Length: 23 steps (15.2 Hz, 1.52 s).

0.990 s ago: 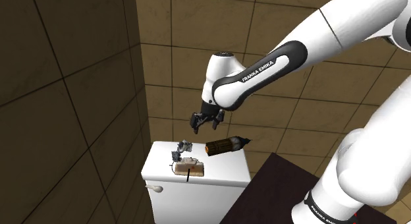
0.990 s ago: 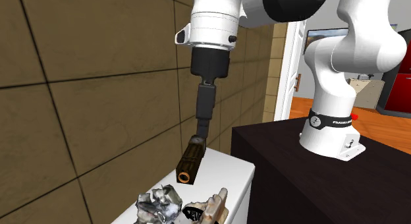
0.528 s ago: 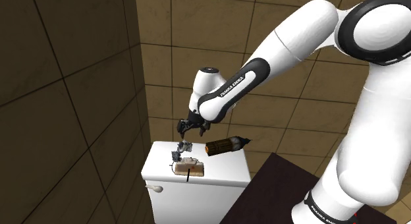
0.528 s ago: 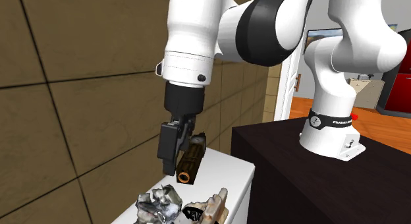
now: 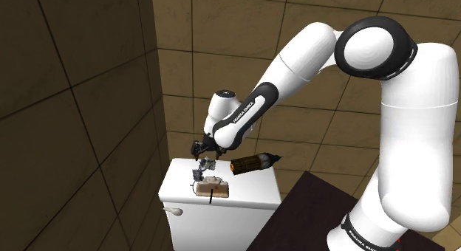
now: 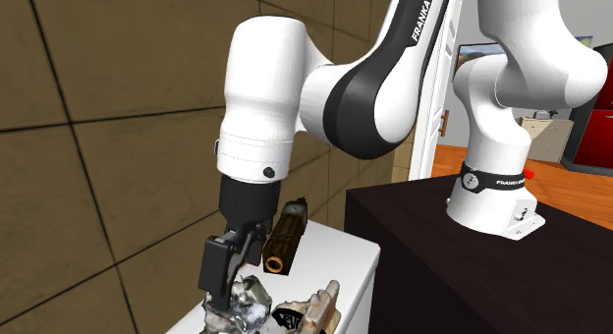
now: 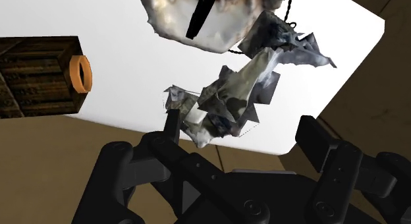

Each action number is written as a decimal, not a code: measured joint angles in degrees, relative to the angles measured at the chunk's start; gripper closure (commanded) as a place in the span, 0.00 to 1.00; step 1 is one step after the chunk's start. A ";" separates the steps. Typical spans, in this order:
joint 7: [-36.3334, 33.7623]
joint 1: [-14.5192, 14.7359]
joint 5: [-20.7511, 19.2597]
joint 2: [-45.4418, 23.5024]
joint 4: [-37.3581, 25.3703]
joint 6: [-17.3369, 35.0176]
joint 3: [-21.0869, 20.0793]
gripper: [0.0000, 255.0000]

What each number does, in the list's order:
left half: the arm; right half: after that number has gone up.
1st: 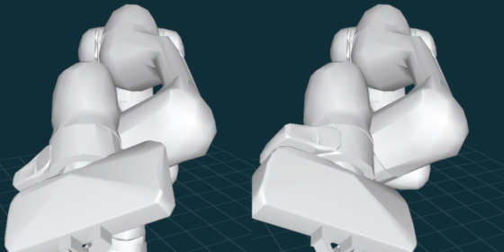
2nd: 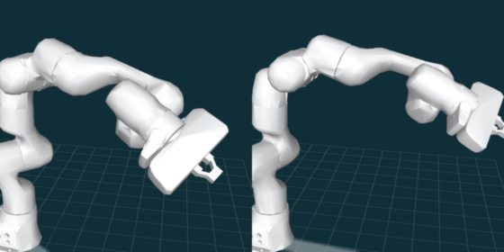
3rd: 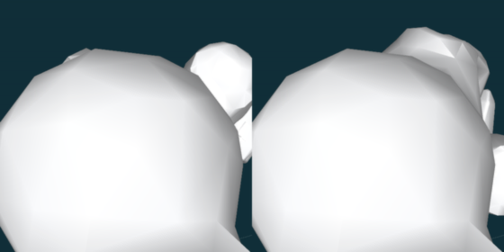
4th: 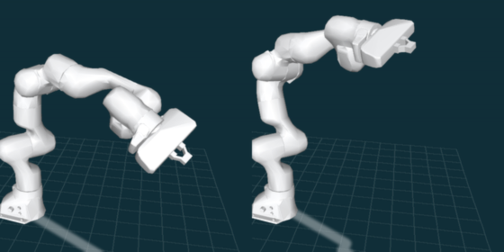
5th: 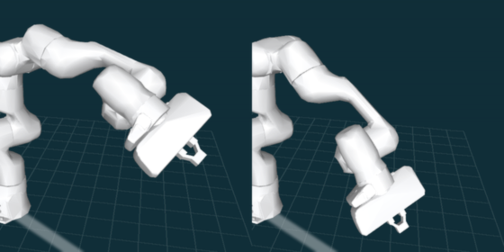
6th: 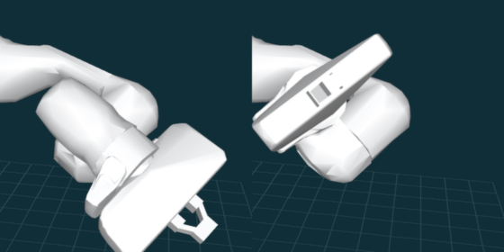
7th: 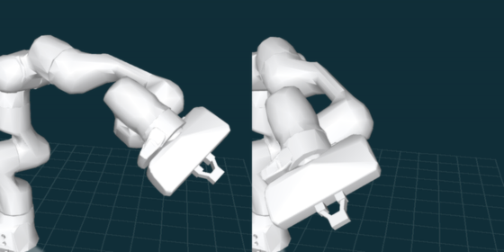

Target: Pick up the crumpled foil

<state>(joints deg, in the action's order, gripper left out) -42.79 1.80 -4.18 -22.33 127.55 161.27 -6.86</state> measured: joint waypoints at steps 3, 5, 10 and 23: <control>-0.41 0.41 -0.44 -1.84 -0.15 1.71 0.43 0.00; -0.51 0.52 -0.54 -2.23 -0.17 2.12 0.52 1.00; -0.45 0.45 -0.54 -2.13 -0.10 2.20 0.53 1.00; 0.36 -0.38 0.73 3.07 0.19 -2.83 -0.63 1.00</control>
<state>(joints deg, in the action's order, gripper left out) -42.43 1.42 -3.45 -19.27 127.73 158.44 -7.49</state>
